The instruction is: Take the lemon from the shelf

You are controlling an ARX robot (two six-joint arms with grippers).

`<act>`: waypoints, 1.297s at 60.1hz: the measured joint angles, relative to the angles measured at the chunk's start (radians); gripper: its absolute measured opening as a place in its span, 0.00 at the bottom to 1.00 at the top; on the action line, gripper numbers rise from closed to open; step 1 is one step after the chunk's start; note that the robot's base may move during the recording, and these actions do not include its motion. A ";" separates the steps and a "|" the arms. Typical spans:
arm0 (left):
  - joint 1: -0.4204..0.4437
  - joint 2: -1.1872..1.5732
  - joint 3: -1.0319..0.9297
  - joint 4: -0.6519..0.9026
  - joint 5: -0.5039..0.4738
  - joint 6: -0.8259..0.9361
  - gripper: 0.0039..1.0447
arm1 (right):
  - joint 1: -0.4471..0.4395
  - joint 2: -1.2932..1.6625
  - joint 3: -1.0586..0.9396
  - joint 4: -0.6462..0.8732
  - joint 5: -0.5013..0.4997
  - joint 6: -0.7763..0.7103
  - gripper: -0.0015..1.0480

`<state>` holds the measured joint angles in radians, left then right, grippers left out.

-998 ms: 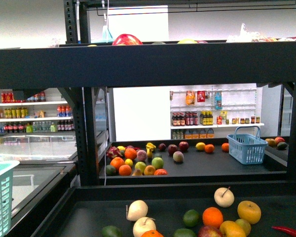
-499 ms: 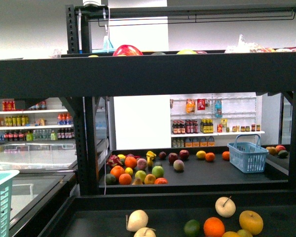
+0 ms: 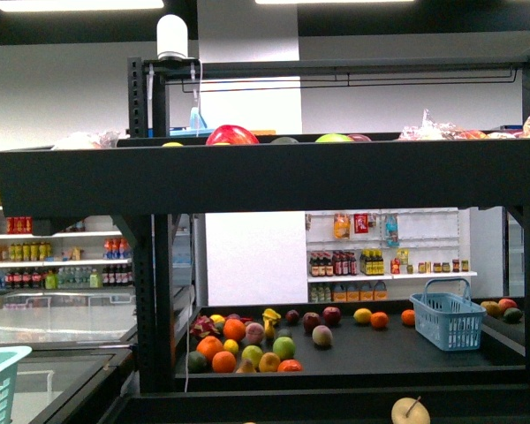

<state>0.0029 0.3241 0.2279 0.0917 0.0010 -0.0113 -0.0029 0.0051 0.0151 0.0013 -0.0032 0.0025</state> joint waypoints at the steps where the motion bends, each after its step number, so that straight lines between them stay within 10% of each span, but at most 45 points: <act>1: 0.000 -0.006 -0.009 0.002 0.000 0.000 0.02 | 0.000 0.000 0.000 0.000 0.000 0.000 0.93; 69: 0.000 -0.318 -0.214 -0.096 0.000 0.001 0.02 | 0.000 0.000 0.000 0.000 0.000 0.000 0.93; 78: 0.000 -0.318 -0.214 -0.096 -0.001 0.000 0.29 | 0.000 0.000 0.000 0.000 0.000 0.000 0.93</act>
<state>0.0025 0.0063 0.0135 -0.0040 0.0002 -0.0109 -0.0029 0.0048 0.0151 0.0013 -0.0029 0.0025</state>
